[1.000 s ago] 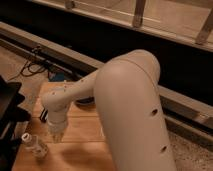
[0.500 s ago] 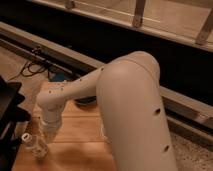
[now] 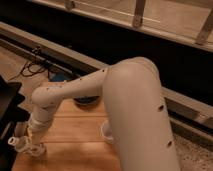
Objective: Knock the bottle over
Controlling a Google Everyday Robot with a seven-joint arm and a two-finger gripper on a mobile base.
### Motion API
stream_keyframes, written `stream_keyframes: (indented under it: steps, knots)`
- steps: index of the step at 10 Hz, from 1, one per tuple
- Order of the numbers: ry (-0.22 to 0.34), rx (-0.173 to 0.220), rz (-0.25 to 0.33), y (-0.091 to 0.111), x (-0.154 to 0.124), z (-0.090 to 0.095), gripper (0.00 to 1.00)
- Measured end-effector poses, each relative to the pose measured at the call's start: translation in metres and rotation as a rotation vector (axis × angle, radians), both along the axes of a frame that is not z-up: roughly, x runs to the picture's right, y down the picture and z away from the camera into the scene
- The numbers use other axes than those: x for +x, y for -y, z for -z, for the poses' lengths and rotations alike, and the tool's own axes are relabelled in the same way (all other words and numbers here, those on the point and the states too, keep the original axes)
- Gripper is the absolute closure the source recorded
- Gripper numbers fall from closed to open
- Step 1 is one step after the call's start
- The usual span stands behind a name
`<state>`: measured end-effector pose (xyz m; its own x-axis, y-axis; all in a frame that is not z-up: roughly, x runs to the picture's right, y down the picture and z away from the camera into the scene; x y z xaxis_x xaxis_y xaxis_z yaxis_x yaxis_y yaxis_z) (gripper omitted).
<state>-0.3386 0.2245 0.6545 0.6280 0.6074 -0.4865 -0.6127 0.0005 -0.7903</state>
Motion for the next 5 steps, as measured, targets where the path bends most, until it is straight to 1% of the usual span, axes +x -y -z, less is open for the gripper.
stream_keyframes:
  steps: [1,2,3,4,5]
  knots:
    - [0.052,0.018,-0.021,0.01,-0.012,0.007,1.0]
    - [0.092,0.028,-0.031,0.017,-0.024,0.011,1.0]
    - [0.13,0.045,-0.029,0.021,-0.042,0.014,1.0]
    - [0.147,0.058,-0.027,0.023,-0.056,0.015,0.99]
    - [0.15,0.057,-0.035,0.025,-0.059,0.014,0.95]
